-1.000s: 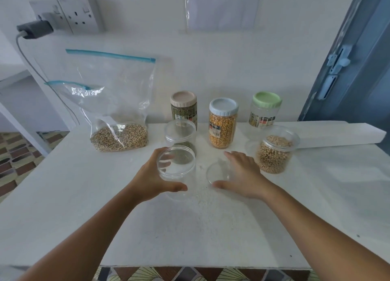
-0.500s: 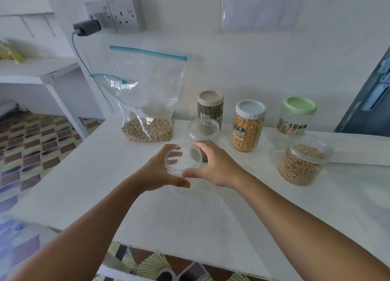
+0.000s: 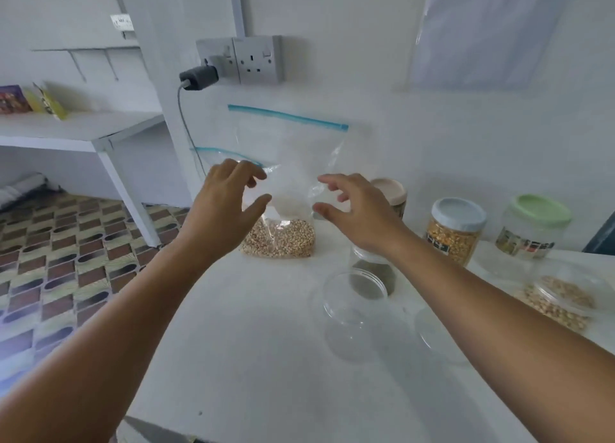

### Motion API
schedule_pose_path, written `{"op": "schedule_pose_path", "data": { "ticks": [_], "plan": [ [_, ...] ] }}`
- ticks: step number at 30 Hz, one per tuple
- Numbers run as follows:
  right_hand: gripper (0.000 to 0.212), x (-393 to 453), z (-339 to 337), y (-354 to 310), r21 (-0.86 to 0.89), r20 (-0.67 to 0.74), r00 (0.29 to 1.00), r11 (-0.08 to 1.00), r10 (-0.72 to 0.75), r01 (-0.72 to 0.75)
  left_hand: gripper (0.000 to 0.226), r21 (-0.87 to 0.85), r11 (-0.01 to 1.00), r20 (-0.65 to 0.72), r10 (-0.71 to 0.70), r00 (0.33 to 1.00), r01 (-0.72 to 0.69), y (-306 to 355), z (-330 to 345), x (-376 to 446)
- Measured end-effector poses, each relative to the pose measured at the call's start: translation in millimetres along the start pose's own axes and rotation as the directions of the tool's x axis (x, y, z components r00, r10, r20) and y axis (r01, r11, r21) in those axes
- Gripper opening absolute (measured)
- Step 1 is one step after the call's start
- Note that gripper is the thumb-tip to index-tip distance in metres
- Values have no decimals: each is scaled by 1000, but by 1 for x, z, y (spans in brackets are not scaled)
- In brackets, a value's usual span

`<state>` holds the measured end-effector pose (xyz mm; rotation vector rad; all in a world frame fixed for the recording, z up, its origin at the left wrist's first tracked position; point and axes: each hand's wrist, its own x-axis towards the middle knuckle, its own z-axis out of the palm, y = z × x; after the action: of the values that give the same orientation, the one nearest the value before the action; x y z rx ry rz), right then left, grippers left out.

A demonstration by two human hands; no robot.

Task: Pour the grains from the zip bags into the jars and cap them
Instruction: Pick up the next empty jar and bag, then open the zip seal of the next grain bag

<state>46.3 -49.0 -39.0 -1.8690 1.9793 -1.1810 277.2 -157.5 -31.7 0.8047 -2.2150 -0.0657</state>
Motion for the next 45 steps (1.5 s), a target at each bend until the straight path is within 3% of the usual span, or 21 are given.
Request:
{"op": "schedule_pose_path", "data": {
  "ticks": [4,9,13,19,22,25,28,31,35,40,45],
  "plan": [
    [46,48,24,-25,-61,-46,997,997,-55,52,45,117,992,17,54,998,-56,-32,-2,42],
    [31,78,50,-34,-107,-145,985,991,-97,82,18,4,981,37,193,981,-193,-59,9,72],
    [18,87,57,-35,-161,-274,949,980,-156,115,18,-71,973,6,219,976,-218,-65,10,82],
    [13,88,45,-23,-129,-404,905,988,-136,90,21,-25,974,4,225,974,-225,-87,1,87],
    [19,87,35,-21,-134,-373,916,985,-149,105,20,-10,978,4,209,978,-209,-88,2,86],
    [36,89,32,-36,-279,-282,922,942,-264,185,22,2,973,0,233,973,-233,-67,6,86],
    [18,90,31,-44,-376,-193,921,893,-337,248,24,47,965,28,255,966,-256,-54,3,86],
    [10,85,22,-33,-363,-179,941,908,-287,208,21,100,970,49,219,974,-223,-65,-4,81],
    [4,76,-1,-5,-217,-206,976,976,-68,23,21,212,975,-14,65,998,-61,-107,-24,70],
    [4,75,-5,-6,-274,-30,1000,962,-6,-2,21,270,963,-18,-2,1000,6,-112,-29,66],
    [42,85,-3,-38,-419,142,990,905,-12,71,23,211,976,-108,-32,994,55,-100,-20,61]
  ]
}}
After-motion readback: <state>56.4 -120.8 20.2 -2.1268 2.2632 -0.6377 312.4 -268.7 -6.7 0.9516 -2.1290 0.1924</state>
